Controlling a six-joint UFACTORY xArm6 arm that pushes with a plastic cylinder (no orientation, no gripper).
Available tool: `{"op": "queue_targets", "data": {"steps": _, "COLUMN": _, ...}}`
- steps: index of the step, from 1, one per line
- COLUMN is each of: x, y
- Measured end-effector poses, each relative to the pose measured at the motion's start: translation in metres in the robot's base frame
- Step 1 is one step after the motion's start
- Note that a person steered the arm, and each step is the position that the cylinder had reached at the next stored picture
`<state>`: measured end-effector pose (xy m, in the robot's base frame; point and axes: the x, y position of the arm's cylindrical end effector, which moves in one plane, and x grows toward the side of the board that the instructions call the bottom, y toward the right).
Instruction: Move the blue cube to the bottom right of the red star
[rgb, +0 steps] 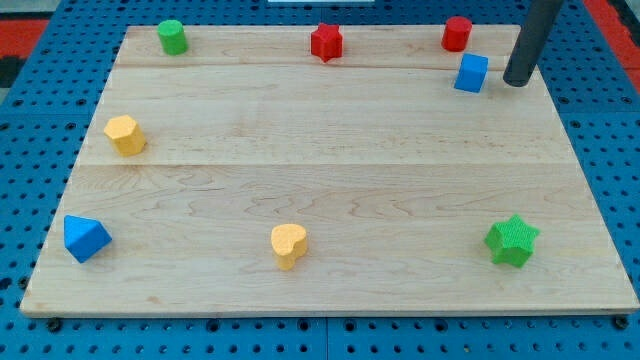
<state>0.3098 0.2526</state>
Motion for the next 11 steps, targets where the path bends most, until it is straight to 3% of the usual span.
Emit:
{"op": "queue_targets", "data": {"steps": 2, "x": 0.001, "y": 0.000}}
{"op": "queue_targets", "data": {"steps": 3, "x": 0.047, "y": 0.018}}
{"op": "queue_targets", "data": {"steps": 4, "x": 0.142, "y": 0.036}}
{"op": "queue_targets", "data": {"steps": 5, "x": 0.182, "y": 0.038}}
{"op": "queue_targets", "data": {"steps": 7, "x": 0.026, "y": 0.090}}
{"op": "queue_targets", "data": {"steps": 8, "x": -0.012, "y": 0.088}}
{"op": "queue_targets", "data": {"steps": 9, "x": -0.049, "y": 0.088}}
{"op": "queue_targets", "data": {"steps": 11, "x": -0.036, "y": 0.039}}
